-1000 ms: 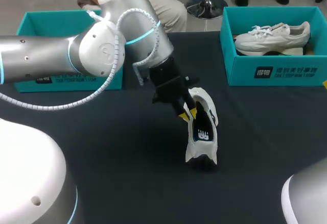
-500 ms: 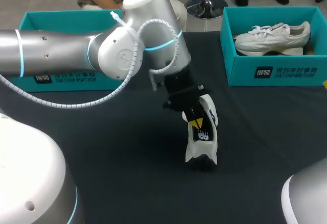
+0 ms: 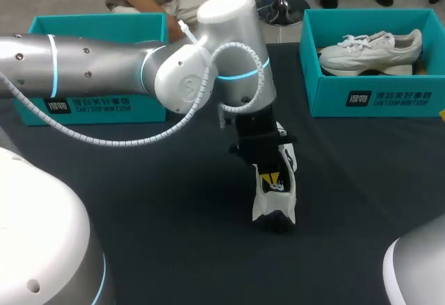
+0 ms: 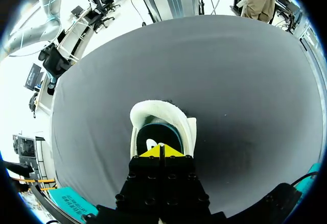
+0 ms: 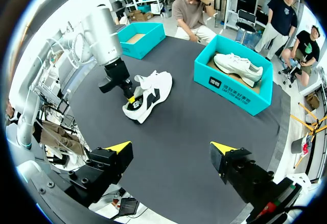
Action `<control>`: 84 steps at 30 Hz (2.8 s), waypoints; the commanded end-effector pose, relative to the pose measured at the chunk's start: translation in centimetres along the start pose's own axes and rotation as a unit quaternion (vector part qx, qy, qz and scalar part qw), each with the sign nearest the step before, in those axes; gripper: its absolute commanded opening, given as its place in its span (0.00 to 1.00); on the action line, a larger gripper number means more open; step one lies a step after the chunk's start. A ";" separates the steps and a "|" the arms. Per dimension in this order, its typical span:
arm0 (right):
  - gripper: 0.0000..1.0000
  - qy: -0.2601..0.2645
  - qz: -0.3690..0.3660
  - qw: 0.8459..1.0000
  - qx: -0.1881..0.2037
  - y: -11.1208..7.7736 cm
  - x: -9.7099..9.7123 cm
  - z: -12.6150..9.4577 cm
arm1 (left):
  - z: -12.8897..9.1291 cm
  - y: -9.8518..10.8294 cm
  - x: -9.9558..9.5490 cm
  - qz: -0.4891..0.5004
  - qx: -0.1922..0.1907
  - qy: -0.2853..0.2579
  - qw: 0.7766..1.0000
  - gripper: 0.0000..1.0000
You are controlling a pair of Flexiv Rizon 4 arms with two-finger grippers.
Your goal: Take the shoe out of the shoebox, open the shoe tongue, remove and reinsert the insole, then place the shoe into the shoebox
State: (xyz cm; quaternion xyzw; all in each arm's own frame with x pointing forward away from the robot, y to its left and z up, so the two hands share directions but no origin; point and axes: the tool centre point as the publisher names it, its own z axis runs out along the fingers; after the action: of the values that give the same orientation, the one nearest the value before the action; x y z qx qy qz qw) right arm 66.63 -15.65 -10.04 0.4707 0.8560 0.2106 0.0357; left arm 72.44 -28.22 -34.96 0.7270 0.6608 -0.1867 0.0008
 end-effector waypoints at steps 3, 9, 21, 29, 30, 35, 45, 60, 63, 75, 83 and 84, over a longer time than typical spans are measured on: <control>1.00 0.001 0.000 1.000 0.003 0.3 -0.1 0.0 | 2.4 0.2 -0.7 0.000 -0.011 0.025 1.000 0.00; 1.00 0.001 0.000 1.000 0.003 0.3 -0.1 0.0 | 4.2 0.5 -0.3 0.001 -0.022 0.049 0.999 0.00; 1.00 0.001 0.000 1.000 0.003 0.3 -0.1 0.0 | 0.9 -0.3 -0.3 0.011 -0.057 0.060 0.996 0.00; 1.00 0.001 0.000 1.000 0.003 0.3 -0.1 0.0 | 1.5 -0.2 -0.1 0.015 -0.073 0.071 0.995 0.00; 1.00 0.001 0.000 1.000 0.003 0.3 -0.1 0.0 | 1.8 -0.2 -0.1 0.015 -0.073 0.073 0.995 0.00; 1.00 0.001 0.000 1.000 0.003 0.3 -0.1 0.0 | 4.1 0.2 0.1 0.018 -0.079 0.095 0.992 0.00; 1.00 0.001 0.000 1.000 0.003 0.3 -0.1 0.0 | 7.4 0.9 0.9 0.008 -0.099 0.119 0.988 0.00; 1.00 0.001 0.000 1.000 0.003 0.3 -0.1 0.0 | 2.9 1.5 0.6 0.006 -0.165 0.112 0.980 0.00; 1.00 0.001 0.000 1.000 0.003 0.3 -0.1 0.0 | 2.3 2.0 0.5 0.004 -0.189 0.113 0.975 0.00; 1.00 0.001 0.000 1.000 0.003 0.3 -0.1 0.0 | 1.8 3.7 -0.2 -0.005 -0.275 0.117 0.954 0.00; 1.00 0.001 0.000 1.000 0.003 0.3 -0.1 0.0 | 1.4 5.2 -0.6 -0.018 -0.298 0.114 0.948 0.00; 1.00 0.001 0.000 1.000 0.003 0.3 -0.1 0.0 | 1.3 5.4 -0.6 -0.018 -0.300 0.115 0.947 0.00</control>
State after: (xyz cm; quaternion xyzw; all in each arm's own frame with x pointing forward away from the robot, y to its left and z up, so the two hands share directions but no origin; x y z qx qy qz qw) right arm 66.57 -15.65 -10.13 0.4707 0.8558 0.2114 0.0364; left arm 77.10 -29.44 -37.19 0.6981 0.6949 0.1000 0.1404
